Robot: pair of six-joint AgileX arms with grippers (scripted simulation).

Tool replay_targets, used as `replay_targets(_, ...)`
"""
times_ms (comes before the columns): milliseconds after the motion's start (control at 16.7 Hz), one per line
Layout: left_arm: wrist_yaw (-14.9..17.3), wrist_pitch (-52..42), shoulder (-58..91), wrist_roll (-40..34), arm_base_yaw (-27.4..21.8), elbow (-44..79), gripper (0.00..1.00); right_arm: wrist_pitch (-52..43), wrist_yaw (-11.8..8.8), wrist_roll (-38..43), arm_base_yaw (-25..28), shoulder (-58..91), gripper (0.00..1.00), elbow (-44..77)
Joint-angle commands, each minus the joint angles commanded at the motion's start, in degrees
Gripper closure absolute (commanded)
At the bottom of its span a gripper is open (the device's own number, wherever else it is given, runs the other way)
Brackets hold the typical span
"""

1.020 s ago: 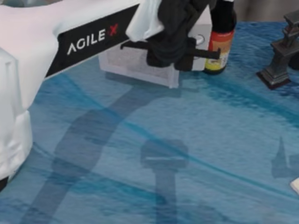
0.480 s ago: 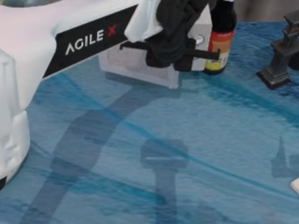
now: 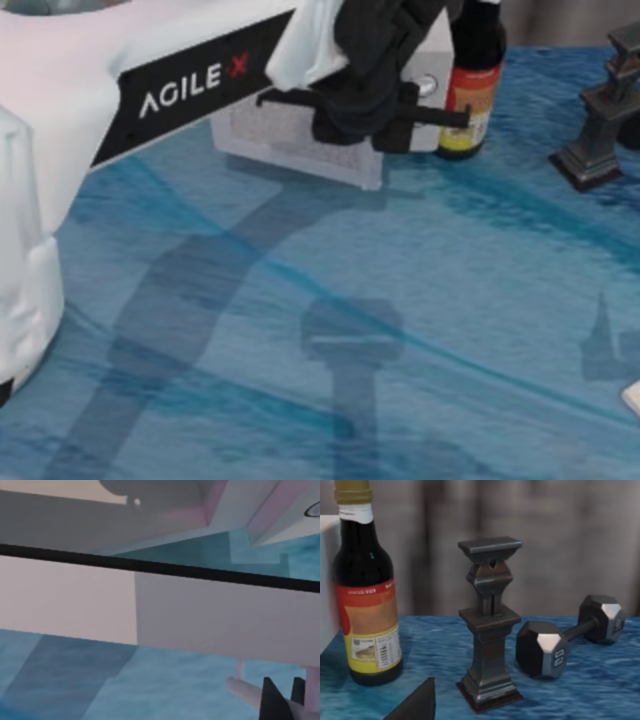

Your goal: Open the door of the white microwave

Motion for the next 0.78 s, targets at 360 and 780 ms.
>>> replay_targets(360,0.0,0.0,0.0,0.0,0.0,0.0,1.0,0.0,0.0,0.0,0.0,0.0,0.0,0.0)
replay_targets(780,0.74,0.8,-0.86,1.0,-0.17,-1.87,1.0,0.0,0.0,0.0,0.0,0.0,0.0,0.0)
